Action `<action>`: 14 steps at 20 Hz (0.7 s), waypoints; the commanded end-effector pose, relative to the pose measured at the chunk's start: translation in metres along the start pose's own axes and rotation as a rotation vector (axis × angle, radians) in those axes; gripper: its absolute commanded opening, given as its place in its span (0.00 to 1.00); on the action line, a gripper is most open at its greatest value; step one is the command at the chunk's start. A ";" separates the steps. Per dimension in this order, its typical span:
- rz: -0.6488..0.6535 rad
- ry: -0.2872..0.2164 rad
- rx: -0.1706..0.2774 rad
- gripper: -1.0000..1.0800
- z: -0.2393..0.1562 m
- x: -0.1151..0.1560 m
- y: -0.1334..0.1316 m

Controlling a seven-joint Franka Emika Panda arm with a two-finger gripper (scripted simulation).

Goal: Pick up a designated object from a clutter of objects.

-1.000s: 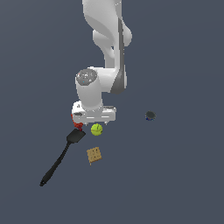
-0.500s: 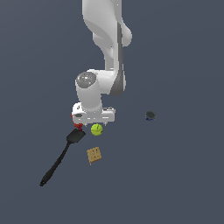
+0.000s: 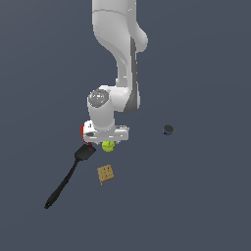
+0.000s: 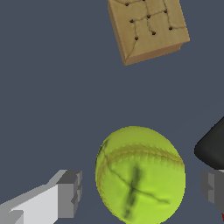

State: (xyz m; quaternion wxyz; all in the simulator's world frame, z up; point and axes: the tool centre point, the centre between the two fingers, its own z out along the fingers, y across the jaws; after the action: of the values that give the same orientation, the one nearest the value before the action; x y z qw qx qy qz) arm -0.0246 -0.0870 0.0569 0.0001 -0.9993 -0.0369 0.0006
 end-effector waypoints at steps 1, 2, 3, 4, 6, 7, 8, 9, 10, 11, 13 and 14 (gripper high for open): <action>0.000 0.001 0.000 0.96 0.009 0.000 0.000; 0.000 0.001 0.000 0.96 0.011 0.000 0.000; 0.000 0.001 0.000 0.96 0.013 0.000 0.000; 0.000 0.001 0.000 0.96 0.015 0.000 0.000; 0.000 0.001 0.000 0.96 0.016 0.001 0.000; 0.000 0.001 0.000 0.00 0.016 0.001 0.000; 0.000 0.001 0.000 0.00 0.016 0.001 0.000; 0.000 0.001 0.000 0.00 0.016 0.001 0.000; 0.000 0.001 0.000 0.00 0.016 0.001 0.000; 0.000 0.001 0.000 0.00 0.016 0.001 0.000; 0.000 0.001 0.000 0.00 0.016 0.001 0.000; 0.000 0.001 0.000 0.00 0.016 0.001 0.000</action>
State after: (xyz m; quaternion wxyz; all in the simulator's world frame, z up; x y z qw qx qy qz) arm -0.0239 -0.0875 0.0422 -0.0001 -0.9993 -0.0366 -0.0003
